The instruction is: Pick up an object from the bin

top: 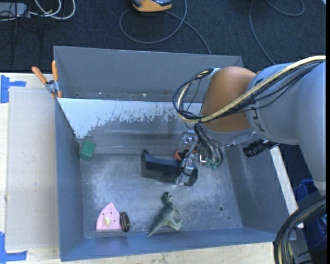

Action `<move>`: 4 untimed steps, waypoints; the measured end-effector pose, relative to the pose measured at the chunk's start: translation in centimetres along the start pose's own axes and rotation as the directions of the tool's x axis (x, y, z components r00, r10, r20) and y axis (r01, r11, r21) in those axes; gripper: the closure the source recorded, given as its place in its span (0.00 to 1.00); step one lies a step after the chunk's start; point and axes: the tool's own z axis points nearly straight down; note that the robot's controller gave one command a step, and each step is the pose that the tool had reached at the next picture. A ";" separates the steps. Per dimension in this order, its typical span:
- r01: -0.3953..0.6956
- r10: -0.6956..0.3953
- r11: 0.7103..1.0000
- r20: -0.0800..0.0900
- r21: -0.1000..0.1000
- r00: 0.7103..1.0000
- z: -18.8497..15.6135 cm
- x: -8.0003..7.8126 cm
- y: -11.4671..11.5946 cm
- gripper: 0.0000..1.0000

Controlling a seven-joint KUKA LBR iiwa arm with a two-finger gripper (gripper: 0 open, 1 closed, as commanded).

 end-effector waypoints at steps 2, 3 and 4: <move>-0.077 0.077 0.997 -0.008 0.001 0.997 5.2 1.2 1.1 1.00; -0.109 0.109 0.994 -0.007 0.001 0.994 5.1 1.2 1.1 1.00; -0.134 0.134 0.991 -0.008 0.001 0.991 4.8 1.2 1.2 1.00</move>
Offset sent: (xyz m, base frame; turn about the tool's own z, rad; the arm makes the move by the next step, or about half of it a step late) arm -0.0058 0.0154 -0.0421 0.2721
